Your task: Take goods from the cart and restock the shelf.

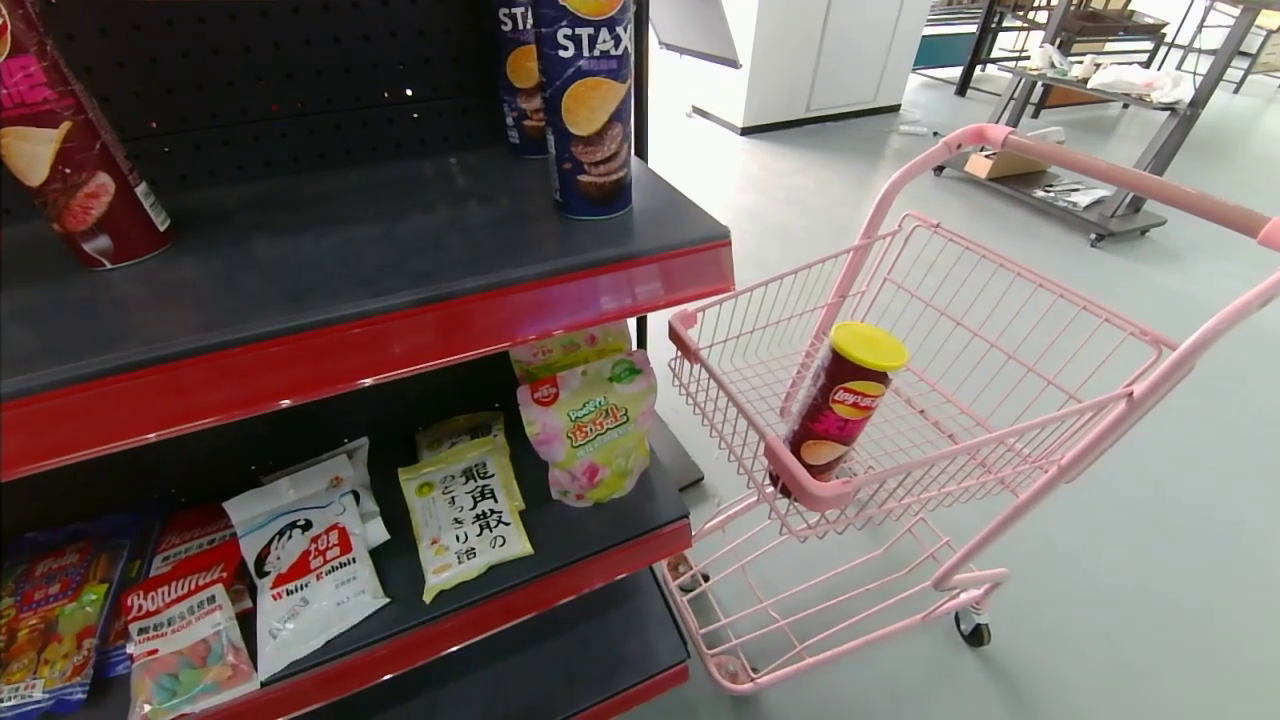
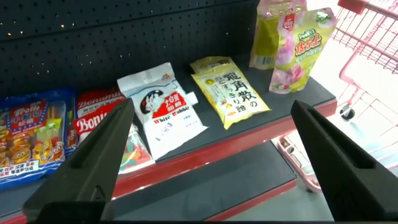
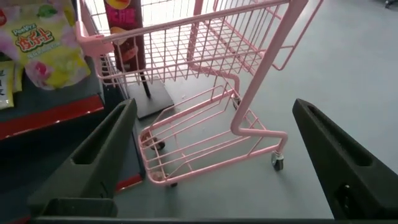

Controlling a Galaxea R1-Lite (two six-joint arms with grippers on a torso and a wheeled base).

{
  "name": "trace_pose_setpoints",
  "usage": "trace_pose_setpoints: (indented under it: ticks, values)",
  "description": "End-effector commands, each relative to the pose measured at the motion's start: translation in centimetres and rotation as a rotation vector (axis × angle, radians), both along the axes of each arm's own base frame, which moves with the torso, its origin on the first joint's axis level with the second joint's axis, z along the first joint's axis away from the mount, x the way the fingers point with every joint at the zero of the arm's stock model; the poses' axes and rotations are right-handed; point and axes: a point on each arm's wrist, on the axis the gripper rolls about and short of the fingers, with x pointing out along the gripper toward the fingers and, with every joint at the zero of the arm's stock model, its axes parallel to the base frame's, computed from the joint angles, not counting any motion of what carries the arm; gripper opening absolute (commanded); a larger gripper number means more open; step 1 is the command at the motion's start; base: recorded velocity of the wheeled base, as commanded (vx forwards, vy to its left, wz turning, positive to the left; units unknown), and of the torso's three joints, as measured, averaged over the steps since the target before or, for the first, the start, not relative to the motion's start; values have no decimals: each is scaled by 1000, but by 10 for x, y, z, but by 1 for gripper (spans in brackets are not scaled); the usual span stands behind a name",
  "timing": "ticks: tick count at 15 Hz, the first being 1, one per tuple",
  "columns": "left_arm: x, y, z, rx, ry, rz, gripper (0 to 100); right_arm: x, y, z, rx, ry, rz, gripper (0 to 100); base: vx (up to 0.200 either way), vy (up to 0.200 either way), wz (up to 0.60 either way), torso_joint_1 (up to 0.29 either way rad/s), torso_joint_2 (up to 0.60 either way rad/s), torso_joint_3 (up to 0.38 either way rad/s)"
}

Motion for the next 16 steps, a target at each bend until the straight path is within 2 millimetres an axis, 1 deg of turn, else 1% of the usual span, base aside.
trace_pose_setpoints:
  ticks: [1, 2, 3, 4, 5, 6, 7, 9, 10, 11, 12, 14, 16]
  values:
    - [0, 0, 0, 0, 1, 2, 100, 14, 0, 93, 127, -8, 10, 100, 0, 0, 0, 0, 0, 0]
    - [0, 0, 0, 0, 1, 0, 100, 31, 0, 133, 225, 1, 18, 100, 0, 0, 0, 0, 0, 0]
    - [0, 0, 0, 0, 1, 0, 100, 54, 3, 148, 193, 67, 103, 100, 0, 0, 0, 0, 0, 0]
    - [0, 0, 0, 0, 1, 0, 100, 72, 8, 147, 131, 137, 227, 100, 0, 0, 0, 0, 0, 0]
    - [0, 0, 0, 0, 1, 0, 100, 95, 11, 141, 129, 209, 274, 100, 0, 0, 0, 0, 0, 0]
    - [0, 0, 0, 0, 1, 2, 100, 124, 16, 133, 143, 280, 305, 100, 0, 0, 0, 0, 0, 0]
    - [0, 0, 0, 0, 1, 3, 100, 156, 22, 127, 153, 297, 350, 100, 0, 0, 0, 0, 0, 0]
    - [0, 0, 0, 1, 1, 3, 100, 211, 31, 113, 158, 279, 458, 100, 0, 0, 0, 0, 0, 0]
    - [0, 0, 0, 1, 1, 8, 100, 229, 34, 104, 159, 277, 493, 100, 0, 0, 0, 0, 0, 0]
    - [0, 0, 0, 1, 1, 11, 100, 238, 36, 97, 165, 302, 523, 100, 0, 0, 0, 0, 0, 0]
    - [0, 0, 0, 1, 1, 9, 100, 240, 36, 95, 169, 315, 535, 100, 0, 0, 0, 0, 0, 0]
    - [0, 0, 0, 3, 1, 11, 100, 250, 38, 82, 180, 367, 585, 100, 0, 0, 0, 0, 0, 0]
    - [0, 0, 0, 3, 1, 9, 100, 264, 40, 72, 185, 352, 646, 100, 0, 0, 0, 0, 0, 0]
